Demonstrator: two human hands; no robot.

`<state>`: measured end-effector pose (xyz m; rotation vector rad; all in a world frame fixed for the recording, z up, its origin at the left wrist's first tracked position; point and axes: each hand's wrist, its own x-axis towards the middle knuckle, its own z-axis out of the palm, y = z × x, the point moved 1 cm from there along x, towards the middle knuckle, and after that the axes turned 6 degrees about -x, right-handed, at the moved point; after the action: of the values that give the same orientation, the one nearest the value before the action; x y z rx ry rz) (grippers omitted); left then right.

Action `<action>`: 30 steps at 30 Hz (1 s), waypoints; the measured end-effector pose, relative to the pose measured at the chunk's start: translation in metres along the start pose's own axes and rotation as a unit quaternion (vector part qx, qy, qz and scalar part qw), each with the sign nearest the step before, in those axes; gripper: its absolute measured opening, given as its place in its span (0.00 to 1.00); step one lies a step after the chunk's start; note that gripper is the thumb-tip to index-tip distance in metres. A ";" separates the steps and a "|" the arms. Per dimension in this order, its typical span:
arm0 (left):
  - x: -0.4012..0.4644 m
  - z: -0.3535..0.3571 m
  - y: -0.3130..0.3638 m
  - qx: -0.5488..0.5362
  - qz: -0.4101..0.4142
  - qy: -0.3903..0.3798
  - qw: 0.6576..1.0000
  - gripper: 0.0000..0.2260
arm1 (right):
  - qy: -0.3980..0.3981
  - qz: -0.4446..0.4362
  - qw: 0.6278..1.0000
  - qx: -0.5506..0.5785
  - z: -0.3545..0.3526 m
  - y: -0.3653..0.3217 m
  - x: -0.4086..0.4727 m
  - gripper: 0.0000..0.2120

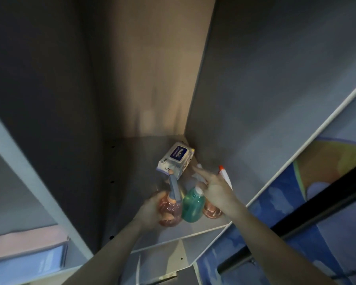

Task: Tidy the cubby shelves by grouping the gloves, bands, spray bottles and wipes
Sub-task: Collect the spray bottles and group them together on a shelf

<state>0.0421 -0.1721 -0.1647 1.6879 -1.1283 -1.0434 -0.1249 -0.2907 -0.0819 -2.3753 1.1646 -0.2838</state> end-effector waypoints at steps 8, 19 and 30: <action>-0.004 -0.002 0.004 0.034 0.009 -0.003 0.999 0.31 | 0.025 -0.060 0.985 -0.161 0.009 -0.012 -0.004 0.34; 0.010 -0.060 0.016 -0.186 -0.013 0.054 0.981 0.21 | 0.007 -0.168 0.930 -0.327 0.025 -0.021 -0.001 0.29; 0.141 -0.057 0.003 0.151 0.070 0.036 0.985 0.34 | 0.037 -0.143 0.943 -0.298 0.037 -0.019 0.000 0.30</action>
<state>0.1302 -0.2965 -0.1705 1.8327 -1.3882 -0.7455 -0.0980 -0.2688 -0.1048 -3.0991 1.0386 -0.1196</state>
